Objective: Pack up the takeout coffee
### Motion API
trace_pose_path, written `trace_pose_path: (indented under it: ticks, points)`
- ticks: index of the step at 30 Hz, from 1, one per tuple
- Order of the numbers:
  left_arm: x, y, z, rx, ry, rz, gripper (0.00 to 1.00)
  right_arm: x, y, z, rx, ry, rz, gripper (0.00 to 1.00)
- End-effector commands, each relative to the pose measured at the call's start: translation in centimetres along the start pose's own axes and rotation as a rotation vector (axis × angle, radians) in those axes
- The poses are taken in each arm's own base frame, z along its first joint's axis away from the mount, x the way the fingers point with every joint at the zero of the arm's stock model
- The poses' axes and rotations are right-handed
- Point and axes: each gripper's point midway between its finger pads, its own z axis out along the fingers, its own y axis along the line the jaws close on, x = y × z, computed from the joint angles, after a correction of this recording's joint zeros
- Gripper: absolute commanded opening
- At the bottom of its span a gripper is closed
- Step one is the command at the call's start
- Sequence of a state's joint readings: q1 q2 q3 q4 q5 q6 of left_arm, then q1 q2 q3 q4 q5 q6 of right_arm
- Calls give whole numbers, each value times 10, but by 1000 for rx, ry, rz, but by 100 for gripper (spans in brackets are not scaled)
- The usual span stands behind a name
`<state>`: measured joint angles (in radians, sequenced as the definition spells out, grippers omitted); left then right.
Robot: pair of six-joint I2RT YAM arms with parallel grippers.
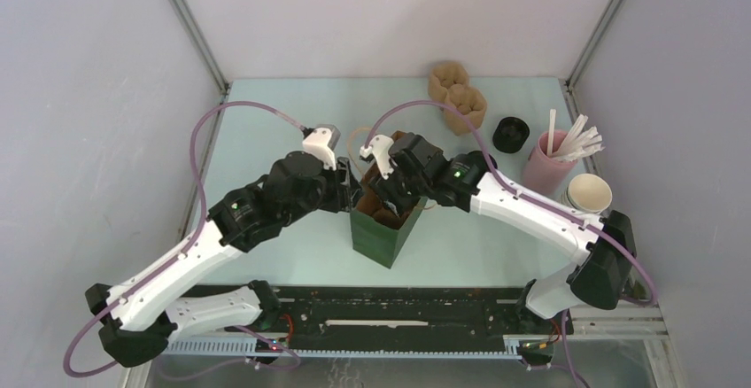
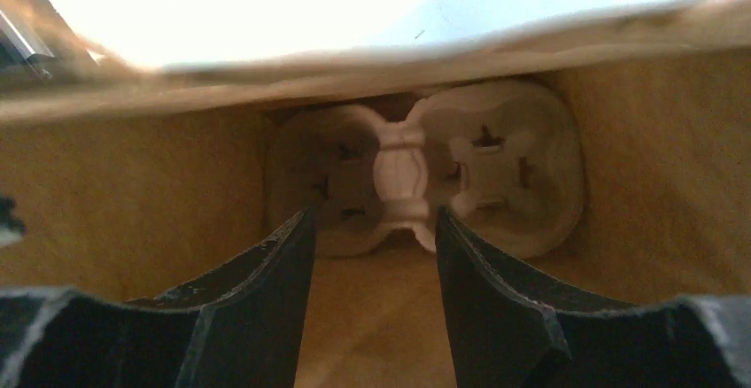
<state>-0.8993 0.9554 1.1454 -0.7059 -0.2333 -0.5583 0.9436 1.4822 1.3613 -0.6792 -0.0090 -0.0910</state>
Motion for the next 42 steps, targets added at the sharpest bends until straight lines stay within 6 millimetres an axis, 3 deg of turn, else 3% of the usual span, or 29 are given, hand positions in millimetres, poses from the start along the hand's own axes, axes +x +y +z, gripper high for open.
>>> trace_pose_path:
  ticks: [1, 8, 12, 15, 20, 25, 33, 37, 42]
  points:
    - [-14, -11, -4, 30, -47, 13, 52, -6, -5, -2, 14, -31, 6, 61]
    - [-17, -14, 5, 18, -39, 32, 39, -6, -9, -3, 24, -38, 37, 63]
    - [-11, -10, 11, -2, -23, 48, 33, -18, -12, -19, 51, -101, 89, 73]
    - [-9, -9, 13, -12, -14, 63, 29, -23, -14, -32, 73, -133, 119, 89]
    - [-13, -13, 14, -19, -23, 92, 16, -27, -27, -51, 161, -167, 166, 99]
    - [-24, -19, 9, -48, -67, 155, 0, -34, -37, -62, 243, -188, 344, 100]
    - [-64, -17, -15, -235, -262, 298, 0, -52, -23, -67, 208, -274, 656, 100]
    - [-52, -20, -8, -250, -293, 340, 0, -55, -24, -77, 202, -339, 782, 100]
    - [-31, -18, -1, -241, -320, 298, 0, -41, -27, -77, 224, -411, 848, 97]
